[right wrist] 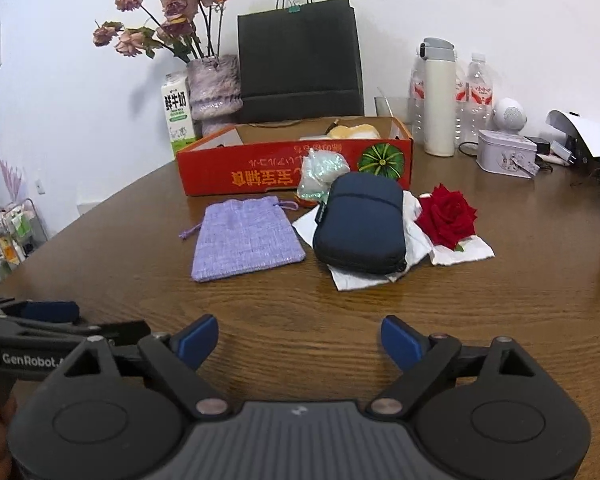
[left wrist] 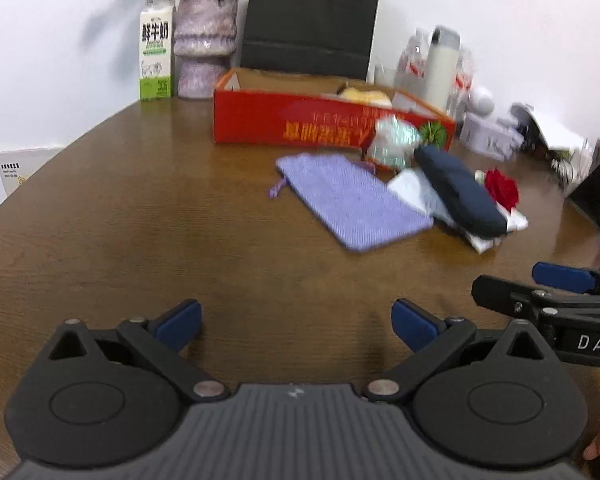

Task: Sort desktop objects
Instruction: 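Grasp the purple pouch with the left gripper while the right grasps the navy case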

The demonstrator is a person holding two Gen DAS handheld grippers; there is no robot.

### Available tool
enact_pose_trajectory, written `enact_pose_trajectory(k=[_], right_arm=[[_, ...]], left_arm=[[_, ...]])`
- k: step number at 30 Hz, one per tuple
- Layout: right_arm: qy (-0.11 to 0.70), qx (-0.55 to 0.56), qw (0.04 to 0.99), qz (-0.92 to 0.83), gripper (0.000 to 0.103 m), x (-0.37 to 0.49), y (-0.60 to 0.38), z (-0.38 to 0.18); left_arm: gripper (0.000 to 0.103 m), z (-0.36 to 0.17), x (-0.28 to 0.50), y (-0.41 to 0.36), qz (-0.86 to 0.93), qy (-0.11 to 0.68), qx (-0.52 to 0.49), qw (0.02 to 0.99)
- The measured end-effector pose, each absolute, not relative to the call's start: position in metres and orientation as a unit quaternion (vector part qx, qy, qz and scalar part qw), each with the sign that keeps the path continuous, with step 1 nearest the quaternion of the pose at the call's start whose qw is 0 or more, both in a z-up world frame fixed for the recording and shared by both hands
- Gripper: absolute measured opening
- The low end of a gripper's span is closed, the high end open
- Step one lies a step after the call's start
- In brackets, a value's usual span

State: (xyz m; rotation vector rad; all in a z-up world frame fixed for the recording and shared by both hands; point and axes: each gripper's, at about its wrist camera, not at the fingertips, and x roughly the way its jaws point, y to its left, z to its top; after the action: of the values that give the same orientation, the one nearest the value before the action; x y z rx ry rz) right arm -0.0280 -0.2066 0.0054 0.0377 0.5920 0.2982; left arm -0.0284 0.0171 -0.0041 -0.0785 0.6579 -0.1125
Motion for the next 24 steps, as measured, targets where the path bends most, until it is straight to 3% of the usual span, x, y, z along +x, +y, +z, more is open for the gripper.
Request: enact_pose_trajectory(k=[7,12,15,19,21,23,24], right_arm=[[0.264,0.001,0.956,0.124,0.088,0.032,-0.21,0.033],[0.318,0.025,0.941,0.11,0.086,0.103,-0.209,0.022],[0.321,0.019,0.943,0.083,0.061,0.119,-0.206,0.011],[0.315,0.065,0.941,0.106,0.057,0.114,-0.223,0.019],[0.303,0.069,0.945,0.101,0.057,0.105,-0.23,0.026],[0.288,0.07,0.95,0.102,0.057,0.091,-0.236,0.037],[0.282,0.075,0.951,0.104,0.057,0.083,-0.24,0.042]], left_arm=[[0.1,0.018,0.04,0.002,-0.075,0.283,-0.017,0.956],[0.1,0.011,0.083,-0.008,-0.09,0.306,-0.045,0.947],[0.1,0.002,0.095,-0.021,-0.095,0.307,-0.02,0.947],[0.1,-0.006,0.116,-0.035,-0.09,0.335,0.013,0.938],[0.094,-0.011,0.121,-0.035,-0.081,0.347,0.015,0.934],[0.071,-0.011,0.117,-0.034,-0.07,0.338,0.026,0.938],[0.066,-0.01,0.114,-0.032,-0.066,0.335,0.023,0.94]])
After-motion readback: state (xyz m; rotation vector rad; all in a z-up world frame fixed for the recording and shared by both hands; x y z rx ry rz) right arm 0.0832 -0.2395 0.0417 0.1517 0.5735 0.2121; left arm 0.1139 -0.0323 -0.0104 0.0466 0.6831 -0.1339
